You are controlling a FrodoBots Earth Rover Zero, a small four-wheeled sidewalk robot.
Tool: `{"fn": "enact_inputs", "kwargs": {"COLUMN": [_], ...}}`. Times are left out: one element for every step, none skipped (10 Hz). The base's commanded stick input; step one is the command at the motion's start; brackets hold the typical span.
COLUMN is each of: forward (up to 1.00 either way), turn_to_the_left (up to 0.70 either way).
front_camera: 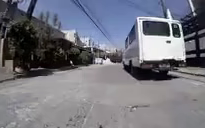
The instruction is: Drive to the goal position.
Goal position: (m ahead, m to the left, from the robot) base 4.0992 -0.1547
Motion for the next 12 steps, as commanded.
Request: {"fn": "enact_inputs", "kwargs": {"forward": [1.0,1.0,1.0,1.0,1.0,1.0,1.0,1.0,1.0,1.0,1.0,1.0], "turn_to_the_left": [-0.18,-0.4,-0.4,-0.4,-0.4,-0.28,-0.12,0.0,0.0,0.0,0.0,0.0]}}
